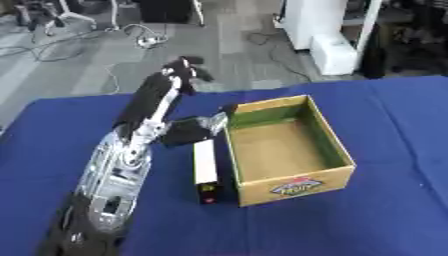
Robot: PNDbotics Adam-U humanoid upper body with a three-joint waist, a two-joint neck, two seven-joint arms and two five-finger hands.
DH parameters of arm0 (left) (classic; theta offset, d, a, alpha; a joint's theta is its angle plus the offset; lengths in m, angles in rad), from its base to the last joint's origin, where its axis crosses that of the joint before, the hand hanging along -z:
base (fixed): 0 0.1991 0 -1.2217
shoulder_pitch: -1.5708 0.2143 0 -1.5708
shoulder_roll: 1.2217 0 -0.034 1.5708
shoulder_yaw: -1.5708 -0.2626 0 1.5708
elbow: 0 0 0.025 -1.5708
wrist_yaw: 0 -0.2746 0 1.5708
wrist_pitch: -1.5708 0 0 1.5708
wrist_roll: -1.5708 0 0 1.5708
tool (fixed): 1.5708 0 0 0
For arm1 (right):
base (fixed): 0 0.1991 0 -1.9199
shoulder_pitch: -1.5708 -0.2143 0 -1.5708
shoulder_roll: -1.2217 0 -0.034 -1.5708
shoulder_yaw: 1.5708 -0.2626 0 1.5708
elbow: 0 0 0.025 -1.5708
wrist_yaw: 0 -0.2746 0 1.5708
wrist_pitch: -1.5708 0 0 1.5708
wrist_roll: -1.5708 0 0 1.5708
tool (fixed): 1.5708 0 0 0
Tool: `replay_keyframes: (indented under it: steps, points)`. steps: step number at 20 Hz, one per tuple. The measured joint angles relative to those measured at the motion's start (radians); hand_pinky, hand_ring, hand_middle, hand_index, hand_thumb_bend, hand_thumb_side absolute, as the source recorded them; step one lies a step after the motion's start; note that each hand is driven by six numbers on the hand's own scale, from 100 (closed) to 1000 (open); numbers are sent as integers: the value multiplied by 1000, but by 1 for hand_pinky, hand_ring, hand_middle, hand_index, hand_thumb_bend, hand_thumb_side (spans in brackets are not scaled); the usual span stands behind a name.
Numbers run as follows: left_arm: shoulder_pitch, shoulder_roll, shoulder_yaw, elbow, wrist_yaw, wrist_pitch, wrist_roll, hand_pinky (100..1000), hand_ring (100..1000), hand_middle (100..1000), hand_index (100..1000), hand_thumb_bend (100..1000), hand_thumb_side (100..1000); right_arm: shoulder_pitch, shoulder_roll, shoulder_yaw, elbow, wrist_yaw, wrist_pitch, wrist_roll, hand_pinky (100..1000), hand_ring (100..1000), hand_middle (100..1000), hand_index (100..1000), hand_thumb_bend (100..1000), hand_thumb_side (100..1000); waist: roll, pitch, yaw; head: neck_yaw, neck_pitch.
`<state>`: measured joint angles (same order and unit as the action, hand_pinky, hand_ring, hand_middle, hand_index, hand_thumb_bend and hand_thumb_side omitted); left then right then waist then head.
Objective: Pick up objects on the table and place them in the box.
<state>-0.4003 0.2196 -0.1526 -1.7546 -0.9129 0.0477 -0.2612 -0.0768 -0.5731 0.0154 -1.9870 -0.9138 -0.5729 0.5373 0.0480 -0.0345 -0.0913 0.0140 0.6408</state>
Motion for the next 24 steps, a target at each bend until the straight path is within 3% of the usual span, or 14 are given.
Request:
replay_keyframes:
  steps: [4, 7, 8, 11, 15, 16, 19, 20, 21, 22, 23, 24]
  points:
    - [-9, 54, -7, 32, -2, -35, -54, 694, 623, 822, 674, 357, 588, 0, 0, 0, 0, 1, 0, 0, 186, 330, 383, 473, 100, 1000, 2, -2, -4, -7, 0]
    - [-23, 76, -12, 50, -9, -52, -97, 741, 677, 850, 674, 265, 522, 0, 0, -1, 0, 1, 1, -1, 186, 330, 384, 473, 100, 1000, 3, -2, -5, -7, 0]
    - [-28, 84, -12, 54, -14, -56, -116, 731, 666, 850, 680, 295, 544, 0, 0, -2, 0, 1, 2, -1, 186, 330, 384, 473, 100, 1000, 4, -2, -6, -7, 0]
    - [-37, 102, -13, 57, -30, -66, -161, 759, 692, 853, 671, 243, 475, 0, 0, -3, 0, 0, 2, -1, 186, 331, 384, 473, 100, 1000, 5, -3, -6, -8, 0]
    - [-48, 116, -14, 57, -37, -75, -192, 802, 731, 870, 683, 269, 448, 0, 0, -3, 0, 0, 5, 2, 186, 331, 384, 473, 100, 1000, 5, -4, -6, -11, 0]
    - [-50, 118, -16, 56, -38, -78, -200, 777, 710, 860, 676, 253, 454, 0, 0, -3, 0, 0, 6, 3, 186, 331, 384, 473, 100, 1000, 5, -4, -6, -11, 0]
    - [-60, 129, -19, 56, -47, -92, -224, 847, 767, 876, 672, 225, 414, 0, 0, -3, 0, 0, 7, 4, 186, 331, 384, 473, 100, 1000, 5, -4, -6, -11, 1]
    - [-66, 135, -20, 56, -51, -99, -233, 828, 752, 875, 682, 256, 429, 0, 0, -3, 0, -1, 7, 4, 187, 331, 384, 473, 100, 1000, 5, -4, -6, -11, 1]
    - [-70, 142, -22, 56, -55, -105, -241, 871, 782, 876, 665, 101, 387, 0, 0, -2, 0, -1, 9, 5, 186, 331, 385, 473, 100, 1000, 5, -5, -6, -11, 1]
    - [-73, 149, -23, 56, -59, -110, -249, 864, 778, 875, 665, 170, 388, 0, 0, -2, 0, -1, 11, 7, 186, 331, 385, 473, 100, 1000, 5, -5, -5, -11, 1]
    - [-78, 156, -25, 56, -63, -116, -255, 901, 801, 878, 670, 106, 351, 0, 0, 0, 0, -2, 12, 9, 186, 331, 385, 473, 100, 1000, 5, -5, -5, -11, 1]
    - [-84, 164, -26, 56, -66, -121, -260, 914, 810, 881, 674, 100, 345, 0, 0, 2, 0, -4, 15, 11, 186, 331, 385, 473, 100, 1000, 5, -5, -5, -11, 1]
